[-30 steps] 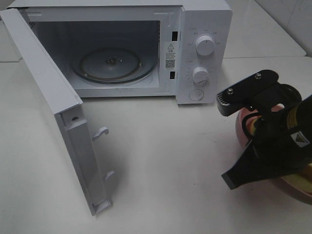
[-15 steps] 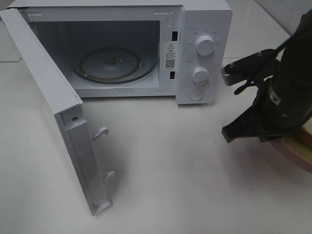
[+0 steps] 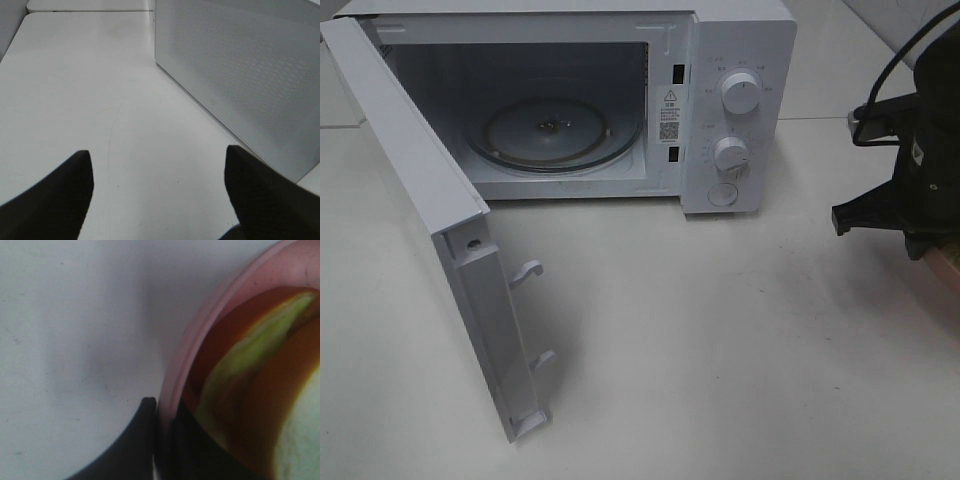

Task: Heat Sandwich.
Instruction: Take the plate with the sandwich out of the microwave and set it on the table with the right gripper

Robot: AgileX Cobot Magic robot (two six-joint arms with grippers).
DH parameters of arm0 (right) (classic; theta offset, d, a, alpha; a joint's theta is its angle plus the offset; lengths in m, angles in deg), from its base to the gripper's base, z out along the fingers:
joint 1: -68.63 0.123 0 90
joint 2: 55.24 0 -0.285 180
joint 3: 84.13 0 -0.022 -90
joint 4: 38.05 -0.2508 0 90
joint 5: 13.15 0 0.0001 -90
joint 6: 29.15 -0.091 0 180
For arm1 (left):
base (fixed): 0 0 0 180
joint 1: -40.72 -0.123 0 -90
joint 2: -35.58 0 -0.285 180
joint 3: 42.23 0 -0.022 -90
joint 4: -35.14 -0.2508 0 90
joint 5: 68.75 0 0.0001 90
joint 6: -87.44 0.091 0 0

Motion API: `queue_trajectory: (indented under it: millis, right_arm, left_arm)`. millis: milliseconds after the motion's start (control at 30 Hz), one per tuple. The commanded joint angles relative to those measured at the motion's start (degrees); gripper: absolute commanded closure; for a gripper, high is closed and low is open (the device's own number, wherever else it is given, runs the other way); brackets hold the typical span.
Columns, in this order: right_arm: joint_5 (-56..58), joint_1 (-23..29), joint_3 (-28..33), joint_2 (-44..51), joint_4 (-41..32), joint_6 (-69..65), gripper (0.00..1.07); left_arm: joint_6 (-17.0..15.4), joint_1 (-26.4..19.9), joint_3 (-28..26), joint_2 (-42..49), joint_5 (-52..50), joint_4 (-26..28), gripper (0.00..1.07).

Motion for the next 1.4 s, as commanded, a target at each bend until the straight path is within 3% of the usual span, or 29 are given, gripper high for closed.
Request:
queue_trajectory:
  millis: [33,233,433,600,700,767,800,867,900,967,1200,1400]
  right_arm:
    - [-2.69,-1.32,-0.34,-1.89,0.00,0.40,1.07]
    - [-9.34,-1.26,-0.34,-4.30,-7.16,1.49,1.07]
    - [-11.17,-1.26,-0.34,-6.59,-9.85,4.07,1.06]
    - [-11.86,-1.26,-0.34,-7.73,-11.00,4.13,0.98]
    - [-12.83,-1.26,-0.34,-7.73,-12.43,6.02,0.79]
    - [-12.83,-1.26,-0.34,-7.73,-13.01,6.70,0.74]
    - [-12.55,-1.26,-0.34,-7.68,-14.32,8.31,0.61]
    - [-12.43,-1.26,-0.40,-7.33,-15.64,9.28,0.50]
    - [-12.43,-1.26,-0.40,-7.33,-15.64,9.28,0.50]
    - [-12.32,-1.26,-0.40,-6.19,-19.19,12.20,0.40]
    - [-12.09,-1.26,-0.40,-1.49,-24.18,17.19,0.38]
    - [3.50,-2.86,-8.08,0.46,-24.75,23.38,0.38]
  left_arm:
    - [-0.34,-0.17,0.00,0.34,-0.69,0.34,0.37]
    - [-0.34,-0.17,0.00,0.34,-0.69,0.34,0.37]
    - [-0.34,-0.17,0.00,0.34,-0.69,0.34,0.37]
    - [-0.34,-0.17,0.00,0.34,-0.69,0.34,0.37]
    - [-0.34,-0.17,0.00,0.34,-0.69,0.34,0.37]
    - [-0.34,-0.17,0.00,0.34,-0.69,0.34,0.37]
    - [-0.34,-0.17,0.00,0.34,-0.69,0.34,0.37]
    - [-0.34,-0.17,0.00,0.34,-0.69,0.34,0.37]
    - [-0.34,-0.17,0.00,0.34,-0.69,0.34,0.37]
    - [-0.34,-0.17,0.00,0.34,-0.69,0.34,0.37]
    - [-0.34,-0.17,0.00,0.34,-0.69,0.34,0.37]
    - [-0.34,-0.17,0.00,0.34,-0.69,0.34,0.37]
